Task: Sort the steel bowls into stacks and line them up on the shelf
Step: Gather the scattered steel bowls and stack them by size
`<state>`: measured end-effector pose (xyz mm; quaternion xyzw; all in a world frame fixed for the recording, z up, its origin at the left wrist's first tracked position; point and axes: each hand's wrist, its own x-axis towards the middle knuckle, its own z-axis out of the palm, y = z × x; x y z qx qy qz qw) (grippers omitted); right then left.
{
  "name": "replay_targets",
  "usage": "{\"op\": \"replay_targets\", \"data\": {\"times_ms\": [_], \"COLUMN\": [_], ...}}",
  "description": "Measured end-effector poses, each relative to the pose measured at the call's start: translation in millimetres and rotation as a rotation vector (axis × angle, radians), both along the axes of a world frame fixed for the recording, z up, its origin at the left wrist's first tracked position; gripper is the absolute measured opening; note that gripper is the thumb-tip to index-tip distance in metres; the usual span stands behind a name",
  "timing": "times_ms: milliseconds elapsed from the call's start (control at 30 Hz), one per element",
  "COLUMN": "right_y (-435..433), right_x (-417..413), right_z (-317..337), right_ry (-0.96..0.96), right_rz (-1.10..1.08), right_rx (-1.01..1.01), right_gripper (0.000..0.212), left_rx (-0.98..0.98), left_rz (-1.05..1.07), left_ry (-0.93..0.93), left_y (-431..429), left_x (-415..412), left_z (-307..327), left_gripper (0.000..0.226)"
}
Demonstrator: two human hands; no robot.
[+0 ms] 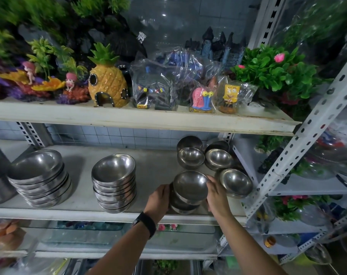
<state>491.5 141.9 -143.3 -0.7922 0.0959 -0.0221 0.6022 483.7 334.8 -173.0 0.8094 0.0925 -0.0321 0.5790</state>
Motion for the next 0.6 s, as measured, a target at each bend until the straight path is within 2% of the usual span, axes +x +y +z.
{"op": "replay_targets", "data": {"times_ms": [300, 467, 600], "right_y": [1.8, 4.5, 7.6], "right_x": [8.3, 6.9, 4.5], "right_z": [-24.3, -25.1, -25.8], "right_ry": [-0.002, 0.004, -0.036], "right_rz": [0.053, 0.057, 0.103], "right_rx": [-0.171, -0.173, -0.294], "right_gripper": [0.035, 0.035, 0.035], "left_rx": [-0.026, -0.041, -0.035], "left_rz": [0.045, 0.067, 0.072], "left_ry": [0.018, 0.038, 0.043], "left_y": [2.6, 3.5, 3.9], "left_x": [0.6, 0.2, 0.1], "left_z": [-2.5, -4.0, -4.3], "left_gripper": [0.035, 0.036, 0.034]}}
